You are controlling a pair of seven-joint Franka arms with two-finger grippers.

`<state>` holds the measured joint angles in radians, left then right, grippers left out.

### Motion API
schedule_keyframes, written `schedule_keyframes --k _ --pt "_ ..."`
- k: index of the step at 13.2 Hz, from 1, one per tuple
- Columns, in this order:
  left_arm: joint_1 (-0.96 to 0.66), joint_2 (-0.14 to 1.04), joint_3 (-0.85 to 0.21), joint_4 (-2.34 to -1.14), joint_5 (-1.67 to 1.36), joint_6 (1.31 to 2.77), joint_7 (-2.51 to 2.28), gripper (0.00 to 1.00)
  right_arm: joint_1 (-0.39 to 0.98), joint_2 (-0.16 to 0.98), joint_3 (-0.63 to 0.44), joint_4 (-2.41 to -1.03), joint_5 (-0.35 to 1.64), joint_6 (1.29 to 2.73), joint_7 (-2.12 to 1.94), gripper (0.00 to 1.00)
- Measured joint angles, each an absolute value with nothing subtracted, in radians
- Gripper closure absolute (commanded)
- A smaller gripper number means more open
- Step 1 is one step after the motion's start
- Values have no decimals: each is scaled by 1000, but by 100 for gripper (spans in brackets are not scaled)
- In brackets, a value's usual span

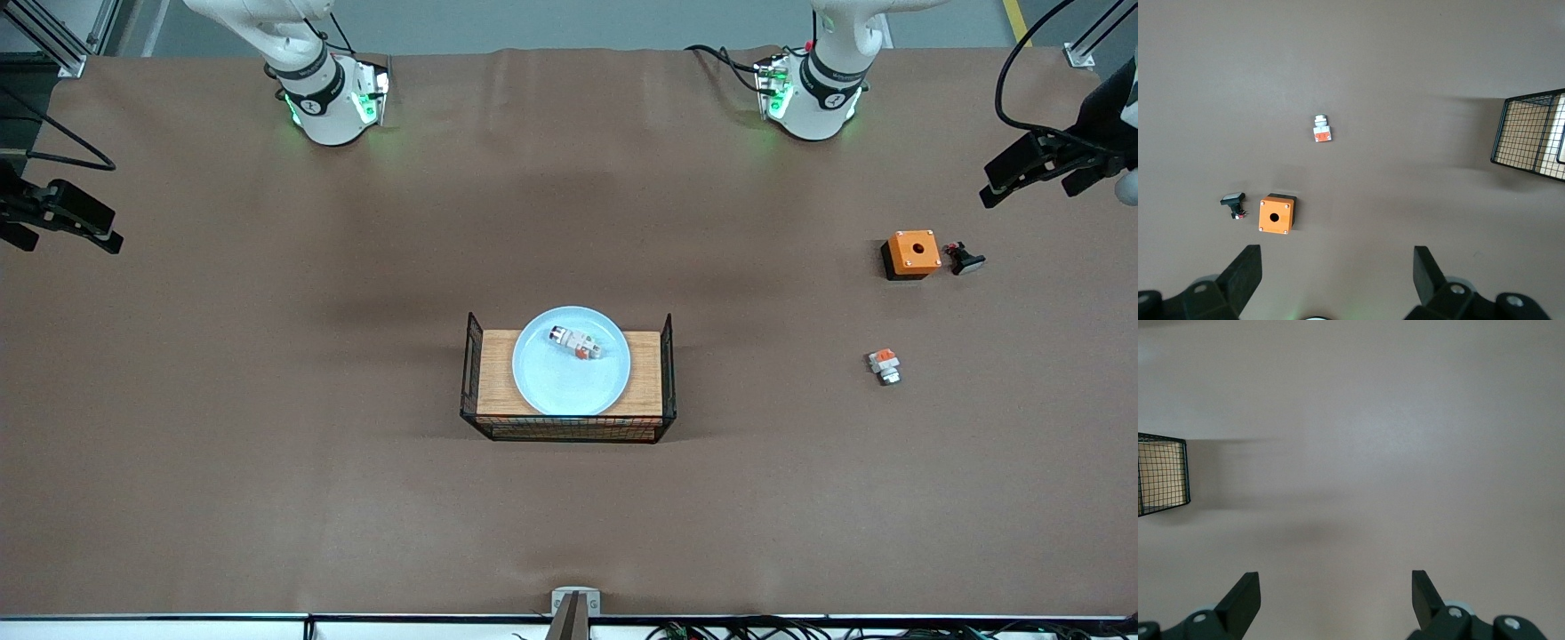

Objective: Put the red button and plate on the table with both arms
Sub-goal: 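Move the left gripper over the blue plate in the basket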

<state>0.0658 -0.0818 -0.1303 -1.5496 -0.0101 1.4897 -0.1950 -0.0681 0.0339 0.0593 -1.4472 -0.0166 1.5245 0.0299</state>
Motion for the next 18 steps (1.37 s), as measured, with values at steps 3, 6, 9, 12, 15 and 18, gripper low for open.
schedule_keyframes --k 3,6,9,12,15,18 --pt "66 -82 -130 -1547 -10 1488 -195 0 -68 34 59 -1447 -17 1524 30 0" --pt "65 -81 -131 -1545 -10 1488 -195 0 -68 34 59 -1447 -17 1525 30 0" --pt "52 -63 -150 -1545 -11 1488 -204 0 -68 34 60 -1447 -17 1525 30 0" --pt "40 -32 -264 -1544 -11 1488 -368 0 -68 34 60 -1446 -17 1525 30 0" --pt "29 33 -439 -1497 -12 1497 -637 0 -68 34 61 -1445 -17 1526 30 0" --pt "12 150 -590 -1405 -12 1550 -902 0 -66 34 63 -1444 -17 1526 30 0"
